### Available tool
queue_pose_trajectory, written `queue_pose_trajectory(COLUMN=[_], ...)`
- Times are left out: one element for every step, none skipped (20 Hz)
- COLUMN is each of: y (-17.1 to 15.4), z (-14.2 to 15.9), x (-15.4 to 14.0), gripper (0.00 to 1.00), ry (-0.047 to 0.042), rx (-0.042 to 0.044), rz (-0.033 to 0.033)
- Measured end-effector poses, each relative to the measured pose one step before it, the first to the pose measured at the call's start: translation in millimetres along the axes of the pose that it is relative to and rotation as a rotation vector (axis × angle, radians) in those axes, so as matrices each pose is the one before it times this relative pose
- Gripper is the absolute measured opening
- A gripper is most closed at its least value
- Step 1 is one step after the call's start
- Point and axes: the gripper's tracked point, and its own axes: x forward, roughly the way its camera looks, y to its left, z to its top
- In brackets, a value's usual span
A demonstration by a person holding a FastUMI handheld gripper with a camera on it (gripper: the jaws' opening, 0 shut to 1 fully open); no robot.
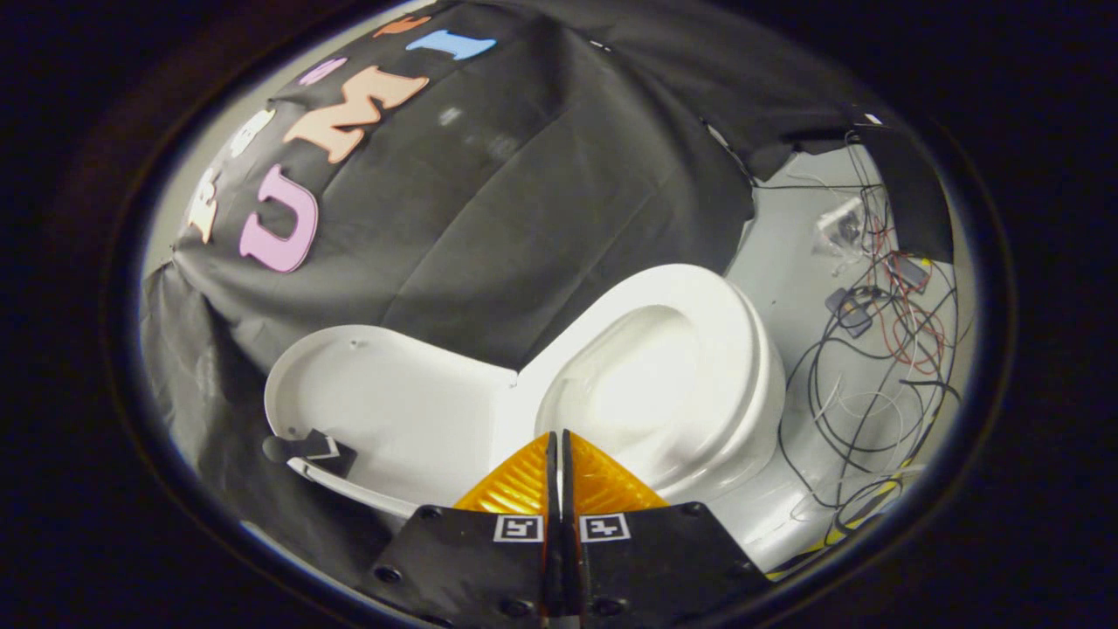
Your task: Open the toilet lid.
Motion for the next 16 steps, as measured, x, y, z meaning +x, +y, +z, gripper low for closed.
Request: queue_pose_trajectory(y=[5.9,5.41,5.3,4.41,5.14,7.25,7.26,7.78,7.17,7.98,7.33,6.21,7.66,8.47,8.54,4.96], z=[1.19,1.81,3.38,4.73,6.02,6.0,7.52,5.01,3.99,1.7,3.55,3.24,1.76,-0.84,-1.37,-2.91], x=[0.12,-1.06,-0.69,-1.91,-1.38,-2.34,-1.4,-0.82,-0.17,-0.26,0.72,1.83,2.37,1.78,3.65,3.69], gripper=[0.01,0.01,0.01,0.01,0.01,0.01,0.01,0.01,0.01,0.01,0.01,0.01,0.01,0.01,0.01,0.01], ry=[-0.00369,-0.01106,-0.0109,-0.01463,-0.0154,-0.01851,-0.02214,-0.01655,-0.01107,-0.00513,-0.00604,-0.00677,-0.00729,-0.00001,0.00726,0.00881], rx=[-0.00778,-0.01118,-0.0143,-0.01686,-0.01612,-0.01572,-0.02121,-0.02251,-0.03224,-0.03197,-0.02697,-0.02399,-0.02338,-0.01938,-0.02497,-0.03438], rz=[0.01108,0.01088,0.0069,-0.00153,0.00245,0.00703,0.00676,0.01018,0.00481,0.00753,0.0081,0.00601,0.00909,0.01244,0.01052,0.00317])
